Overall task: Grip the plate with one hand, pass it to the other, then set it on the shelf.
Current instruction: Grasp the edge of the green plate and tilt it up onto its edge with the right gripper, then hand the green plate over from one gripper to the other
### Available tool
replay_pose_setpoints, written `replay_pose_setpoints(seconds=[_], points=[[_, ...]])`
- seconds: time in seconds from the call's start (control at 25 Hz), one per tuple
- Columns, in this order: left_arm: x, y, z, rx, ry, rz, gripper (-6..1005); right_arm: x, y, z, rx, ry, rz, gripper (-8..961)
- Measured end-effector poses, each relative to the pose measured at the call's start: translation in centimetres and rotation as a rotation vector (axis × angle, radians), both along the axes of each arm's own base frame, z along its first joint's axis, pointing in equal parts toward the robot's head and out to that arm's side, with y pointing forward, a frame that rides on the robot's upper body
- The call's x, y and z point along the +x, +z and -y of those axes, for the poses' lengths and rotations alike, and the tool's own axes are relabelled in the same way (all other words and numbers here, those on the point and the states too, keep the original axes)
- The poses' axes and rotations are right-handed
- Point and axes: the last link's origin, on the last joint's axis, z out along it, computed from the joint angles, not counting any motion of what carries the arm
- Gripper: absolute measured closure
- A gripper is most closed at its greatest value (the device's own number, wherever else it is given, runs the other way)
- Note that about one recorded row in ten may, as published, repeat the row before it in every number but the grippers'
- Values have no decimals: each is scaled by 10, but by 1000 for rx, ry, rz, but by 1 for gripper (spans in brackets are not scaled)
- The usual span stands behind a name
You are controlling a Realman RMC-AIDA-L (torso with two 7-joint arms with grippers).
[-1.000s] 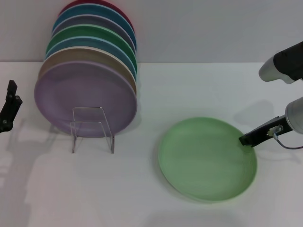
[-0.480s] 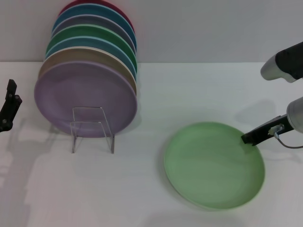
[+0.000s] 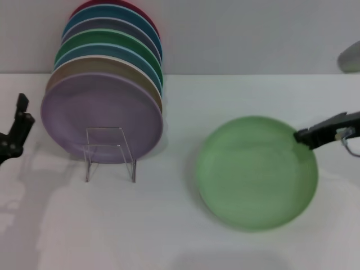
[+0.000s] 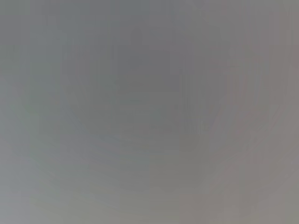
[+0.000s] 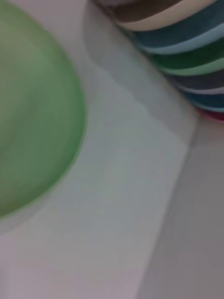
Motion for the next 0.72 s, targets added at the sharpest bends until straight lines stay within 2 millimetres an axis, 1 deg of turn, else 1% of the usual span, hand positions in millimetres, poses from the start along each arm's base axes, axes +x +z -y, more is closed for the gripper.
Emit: replay_pose_setpoints(seconds=[0.04, 0.12, 0.2, 0.24, 0.36, 0.4, 0.44, 0.48, 0.56, 0.68, 0.72], points=[[0, 0, 0, 0, 0, 0, 156, 0, 0, 0, 0, 0, 0, 935], [9, -2, 3, -7, -57, -1, 156, -4, 8, 4, 28, 43, -13, 937], [20, -2, 0, -18, -121, 22, 156, -11, 19, 10, 71, 106, -36, 935], [20, -2, 0, -18, -121, 22, 157, -11, 19, 10, 71, 106, -36, 933], [32, -4, -8, -76, -191, 6, 157, -13, 28, 19, 110, 159, -49, 930], [39, -6, -15, -108, -222, -16, 157, -14, 33, 23, 127, 185, -49, 929], [39, -6, -15, -108, -222, -16, 157, -14, 33, 23, 127, 185, -49, 927], [43, -5, -20, -123, -223, -23, 157, -13, 37, 27, 148, 203, -43, 926], [52, -1, -33, -142, -194, -52, 158, -13, 39, 29, 159, 208, -40, 924], [75, 1, -51, -193, -122, -130, 158, -9, 44, 34, 183, 210, -33, 920], [86, 5, -58, -219, -95, -150, 158, -8, 45, 35, 190, 210, -30, 919]])
